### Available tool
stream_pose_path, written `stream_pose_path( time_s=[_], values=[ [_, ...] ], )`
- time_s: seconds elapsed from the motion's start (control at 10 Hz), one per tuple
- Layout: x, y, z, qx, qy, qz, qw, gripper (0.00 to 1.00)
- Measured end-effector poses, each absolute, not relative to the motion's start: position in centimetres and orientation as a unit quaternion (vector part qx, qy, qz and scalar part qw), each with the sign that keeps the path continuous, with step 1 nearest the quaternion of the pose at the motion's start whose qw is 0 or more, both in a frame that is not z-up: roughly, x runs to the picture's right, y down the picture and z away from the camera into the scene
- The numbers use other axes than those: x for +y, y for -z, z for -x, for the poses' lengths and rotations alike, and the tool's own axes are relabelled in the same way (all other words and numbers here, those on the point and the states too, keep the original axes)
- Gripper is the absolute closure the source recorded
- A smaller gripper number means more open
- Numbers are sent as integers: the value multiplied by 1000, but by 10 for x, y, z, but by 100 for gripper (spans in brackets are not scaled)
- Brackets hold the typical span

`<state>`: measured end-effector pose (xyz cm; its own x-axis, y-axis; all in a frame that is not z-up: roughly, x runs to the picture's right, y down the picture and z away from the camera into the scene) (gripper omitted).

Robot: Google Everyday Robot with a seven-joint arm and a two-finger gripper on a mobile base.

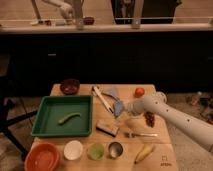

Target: Place sponge in purple bowl

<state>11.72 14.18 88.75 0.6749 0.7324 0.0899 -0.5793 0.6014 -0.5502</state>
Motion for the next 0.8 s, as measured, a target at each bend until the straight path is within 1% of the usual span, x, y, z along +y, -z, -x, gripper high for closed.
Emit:
stream_pose_path(
  time_s=[0.8],
  values=[
    [136,-904,-101,-162,-364,264,878,20]
  ],
)
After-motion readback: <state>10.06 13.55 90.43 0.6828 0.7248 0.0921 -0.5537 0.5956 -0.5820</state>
